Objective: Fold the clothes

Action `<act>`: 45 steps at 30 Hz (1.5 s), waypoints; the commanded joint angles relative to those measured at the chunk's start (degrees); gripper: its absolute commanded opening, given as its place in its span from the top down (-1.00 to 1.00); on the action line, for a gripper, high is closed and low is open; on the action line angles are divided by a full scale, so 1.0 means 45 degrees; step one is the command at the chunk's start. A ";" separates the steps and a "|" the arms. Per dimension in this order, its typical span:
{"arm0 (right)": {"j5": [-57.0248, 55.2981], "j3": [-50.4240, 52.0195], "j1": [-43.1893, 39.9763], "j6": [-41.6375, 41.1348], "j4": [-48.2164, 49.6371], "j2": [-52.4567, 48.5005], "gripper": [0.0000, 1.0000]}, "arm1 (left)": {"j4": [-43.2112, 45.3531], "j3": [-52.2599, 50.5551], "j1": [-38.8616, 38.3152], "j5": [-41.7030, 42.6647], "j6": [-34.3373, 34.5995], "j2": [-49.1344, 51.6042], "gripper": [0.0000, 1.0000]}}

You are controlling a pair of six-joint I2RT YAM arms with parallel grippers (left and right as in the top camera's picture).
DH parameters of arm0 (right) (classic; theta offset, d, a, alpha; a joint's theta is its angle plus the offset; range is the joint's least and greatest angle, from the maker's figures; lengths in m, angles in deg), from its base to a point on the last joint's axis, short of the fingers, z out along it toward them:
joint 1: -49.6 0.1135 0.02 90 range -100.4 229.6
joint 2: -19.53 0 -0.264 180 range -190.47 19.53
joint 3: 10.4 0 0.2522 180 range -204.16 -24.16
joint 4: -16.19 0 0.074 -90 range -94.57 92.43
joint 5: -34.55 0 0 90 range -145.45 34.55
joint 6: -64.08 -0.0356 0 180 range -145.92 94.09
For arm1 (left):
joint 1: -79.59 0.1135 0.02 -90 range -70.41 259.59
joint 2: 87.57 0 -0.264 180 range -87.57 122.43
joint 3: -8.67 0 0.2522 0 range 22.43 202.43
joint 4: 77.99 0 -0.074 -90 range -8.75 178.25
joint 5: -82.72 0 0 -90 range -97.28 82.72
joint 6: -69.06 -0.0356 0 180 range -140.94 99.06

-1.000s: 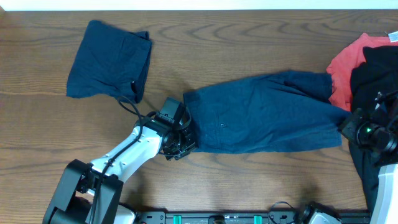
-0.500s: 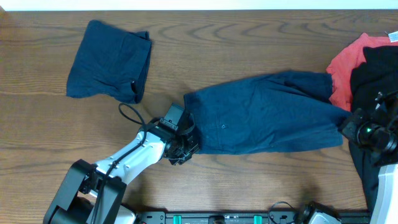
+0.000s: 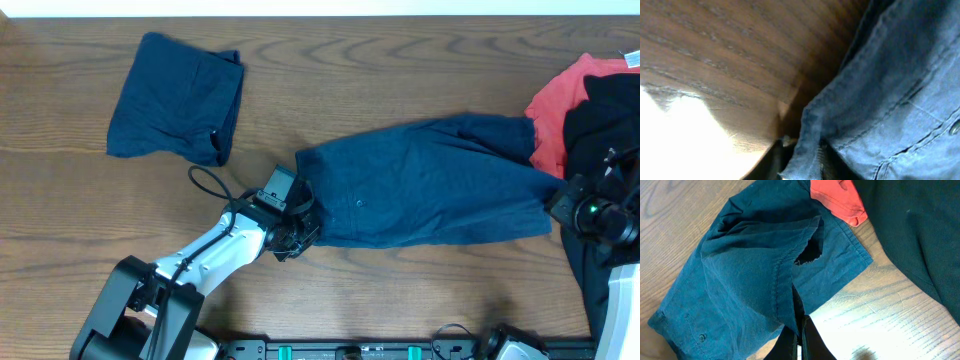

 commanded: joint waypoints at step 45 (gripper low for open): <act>0.0617 -0.4041 0.0389 -0.0903 0.0772 -0.0738 0.97 | -0.9272 0.6280 -0.0044 -0.6664 -0.8238 -0.5469 0.88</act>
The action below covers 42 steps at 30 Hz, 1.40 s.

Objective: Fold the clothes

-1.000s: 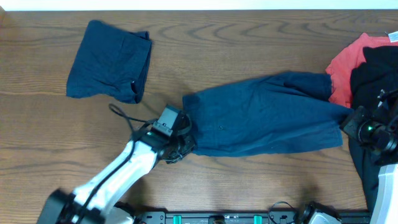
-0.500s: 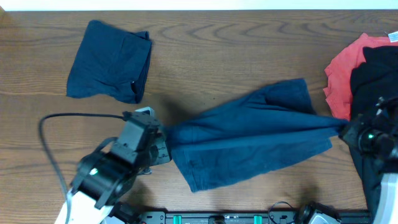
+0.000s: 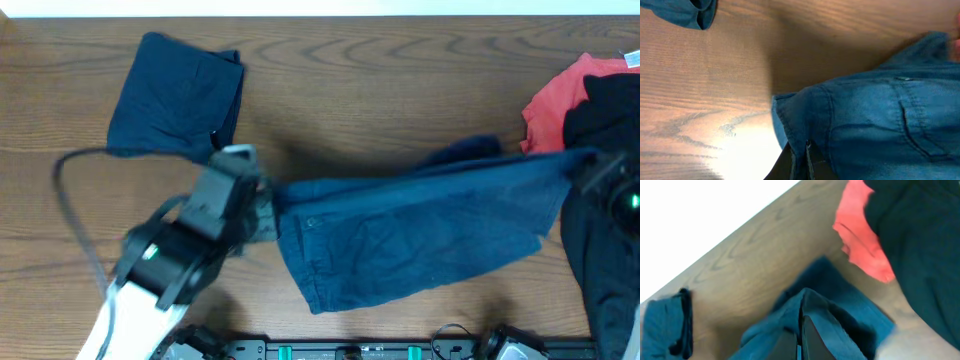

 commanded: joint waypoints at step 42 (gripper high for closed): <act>0.0267 0.0962 0.0515 0.1137 0.0913 -0.9010 0.05 | 0.4911 -0.1069 0.1943 0.4988 -0.6149 0.7407 -0.35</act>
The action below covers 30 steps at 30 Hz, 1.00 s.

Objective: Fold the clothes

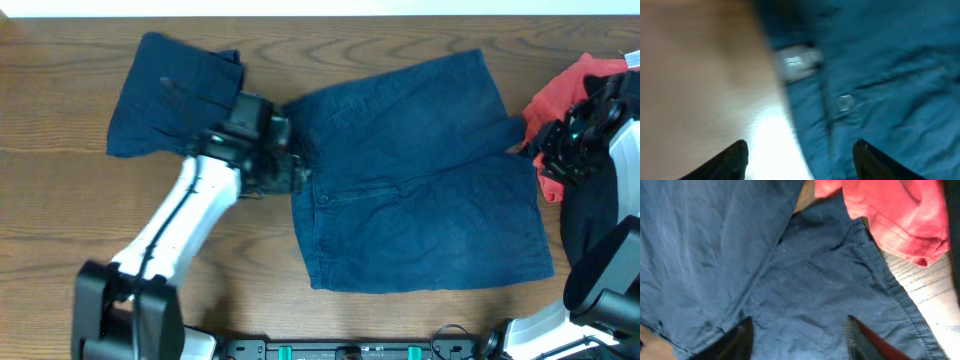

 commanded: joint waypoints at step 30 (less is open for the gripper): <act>-0.0447 0.2375 0.1292 0.0772 0.0899 0.0340 0.32 | 0.3147 -0.0486 -0.1350 0.2137 -0.1797 0.3458 0.88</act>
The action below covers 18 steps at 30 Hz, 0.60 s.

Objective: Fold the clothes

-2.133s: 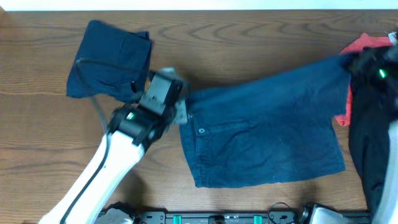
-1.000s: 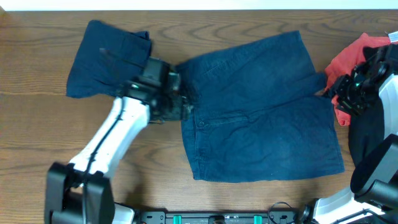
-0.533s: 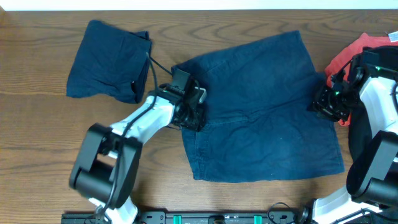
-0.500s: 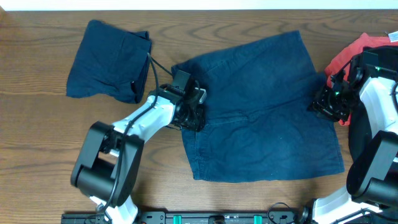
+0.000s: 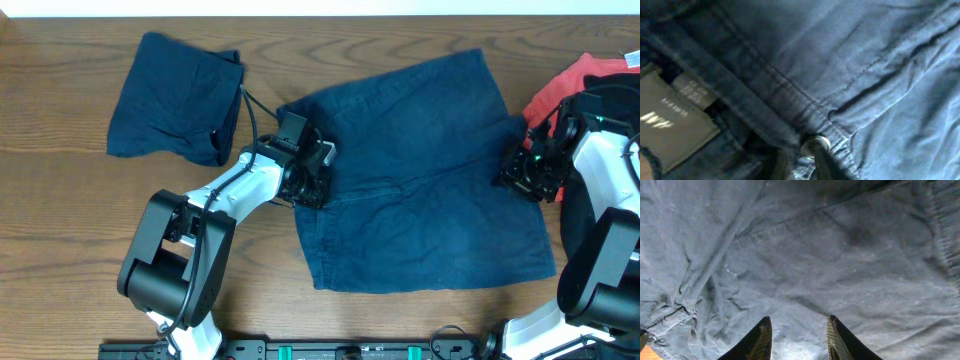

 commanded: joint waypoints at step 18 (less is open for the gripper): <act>-0.1423 0.0185 0.0010 -0.0874 0.0330 0.0340 0.28 | -0.3011 0.0141 0.1010 -0.3434 0.0607 -0.3070 0.88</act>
